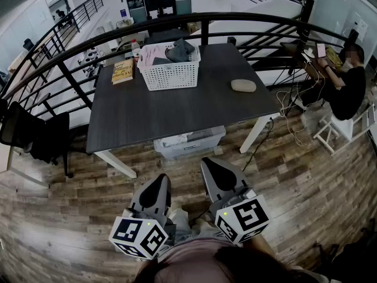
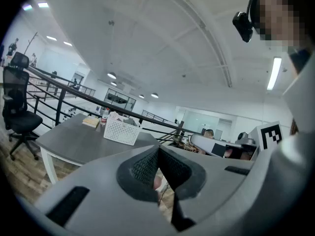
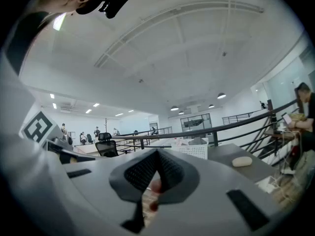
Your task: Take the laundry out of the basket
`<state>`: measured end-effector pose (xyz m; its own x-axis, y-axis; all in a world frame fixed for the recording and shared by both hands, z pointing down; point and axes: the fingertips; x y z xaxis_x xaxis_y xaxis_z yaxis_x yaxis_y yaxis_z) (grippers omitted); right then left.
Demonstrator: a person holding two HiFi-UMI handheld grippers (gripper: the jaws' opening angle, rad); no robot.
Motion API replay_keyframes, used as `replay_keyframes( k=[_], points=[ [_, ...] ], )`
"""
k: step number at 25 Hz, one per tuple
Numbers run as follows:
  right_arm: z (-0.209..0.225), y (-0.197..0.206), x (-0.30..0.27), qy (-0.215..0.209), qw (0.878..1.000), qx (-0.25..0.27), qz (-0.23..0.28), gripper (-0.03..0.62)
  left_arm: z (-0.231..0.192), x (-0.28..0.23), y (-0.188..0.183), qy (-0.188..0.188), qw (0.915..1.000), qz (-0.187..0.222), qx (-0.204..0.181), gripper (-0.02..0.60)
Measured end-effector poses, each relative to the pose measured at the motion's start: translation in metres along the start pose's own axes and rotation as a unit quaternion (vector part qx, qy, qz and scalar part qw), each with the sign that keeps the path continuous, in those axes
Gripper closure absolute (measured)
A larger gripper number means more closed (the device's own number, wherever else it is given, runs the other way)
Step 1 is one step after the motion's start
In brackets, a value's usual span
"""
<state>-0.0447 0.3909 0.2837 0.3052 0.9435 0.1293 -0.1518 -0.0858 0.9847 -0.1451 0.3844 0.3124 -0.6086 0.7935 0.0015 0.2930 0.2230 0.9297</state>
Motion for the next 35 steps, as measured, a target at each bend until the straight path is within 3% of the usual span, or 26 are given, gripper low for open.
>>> replay_keyframes(
  k=[14, 28, 35],
  points=[
    [0.066, 0.011, -0.060, 0.009, 1.000, 0.002, 0.007, 0.579, -0.024, -0.100, 0.006, 0.018, 0.9996, -0.021, -0.001, 0.592],
    [0.108, 0.010, -0.188, 0.035, 0.999, 0.037, 0.011, 0.579, -0.099, -0.206, -0.035, 0.052, 0.9983, -0.025, 0.009, 0.592],
    [0.112, 0.020, -0.238, 0.039, 0.999, 0.017, 0.008, 0.579, -0.136, -0.237, -0.043, 0.067, 0.9972, -0.026, 0.019, 0.592]
  ],
)
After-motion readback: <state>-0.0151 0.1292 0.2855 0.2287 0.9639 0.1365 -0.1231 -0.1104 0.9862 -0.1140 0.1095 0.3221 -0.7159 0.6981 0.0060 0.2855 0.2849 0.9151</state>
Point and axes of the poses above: the fingertips, and each gripper's own axes: x backward along the fingers, z to its right, y out of its underside, and after that the axes turned 12 degrees about z, right-handed
